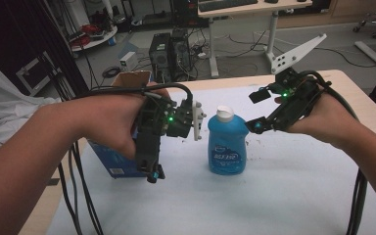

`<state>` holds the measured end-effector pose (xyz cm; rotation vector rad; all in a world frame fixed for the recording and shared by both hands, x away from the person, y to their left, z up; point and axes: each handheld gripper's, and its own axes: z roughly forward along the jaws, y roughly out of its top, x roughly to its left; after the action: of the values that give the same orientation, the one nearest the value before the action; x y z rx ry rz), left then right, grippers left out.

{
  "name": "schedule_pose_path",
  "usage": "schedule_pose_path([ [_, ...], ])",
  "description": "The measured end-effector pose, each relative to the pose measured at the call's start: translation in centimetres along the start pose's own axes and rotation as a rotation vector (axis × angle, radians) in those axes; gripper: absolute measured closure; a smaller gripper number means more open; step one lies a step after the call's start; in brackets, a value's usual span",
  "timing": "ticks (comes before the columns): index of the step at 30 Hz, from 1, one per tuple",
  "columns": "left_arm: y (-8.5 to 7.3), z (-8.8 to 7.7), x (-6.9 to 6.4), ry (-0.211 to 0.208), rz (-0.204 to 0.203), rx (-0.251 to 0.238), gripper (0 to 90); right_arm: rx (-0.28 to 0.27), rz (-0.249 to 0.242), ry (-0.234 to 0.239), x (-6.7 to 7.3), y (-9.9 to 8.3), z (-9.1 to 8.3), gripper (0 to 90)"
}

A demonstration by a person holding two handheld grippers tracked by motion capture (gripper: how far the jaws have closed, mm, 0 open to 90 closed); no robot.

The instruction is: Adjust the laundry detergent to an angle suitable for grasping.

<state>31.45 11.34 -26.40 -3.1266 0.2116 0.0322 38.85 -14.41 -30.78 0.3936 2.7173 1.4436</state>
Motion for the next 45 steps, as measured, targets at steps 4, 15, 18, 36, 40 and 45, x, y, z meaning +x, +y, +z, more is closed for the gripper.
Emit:
schedule_pose_path([
  [4, 0.0, 0.0, 0.1, 0.000, -0.003, 0.004, 1.7, 0.016, -0.001, 0.002, 0.0, 0.2, -0.9, 1.5],
  [15, 0.0, -0.3, 0.7, 0.005, -0.008, 0.001, 1.7, 0.117, -0.035, 0.024, 0.7, 2.1, -3.1, 1.5],
  [18, 0.0, -0.4, 0.8, 0.008, -0.009, -0.001, 1.7, 0.139, -0.048, 0.027, 0.7, 2.4, -3.6, 1.5],
  [36, 0.0, -0.2, 2.3, -0.004, -0.029, 0.002, 1.7, 0.425, -0.138, 0.073, 1.4, 5.4, -7.9, 1.5],
  [40, -0.1, -0.2, 2.8, -0.011, -0.039, 0.005, 1.7, 0.548, -0.150, 0.076, 1.8, 6.2, -8.1, 1.5],
  [45, -0.1, -0.1, 3.3, -0.012, -0.049, -0.002, 1.7, 0.662, -0.166, 0.087, 2.1, 7.3, -8.2, 1.5],
])
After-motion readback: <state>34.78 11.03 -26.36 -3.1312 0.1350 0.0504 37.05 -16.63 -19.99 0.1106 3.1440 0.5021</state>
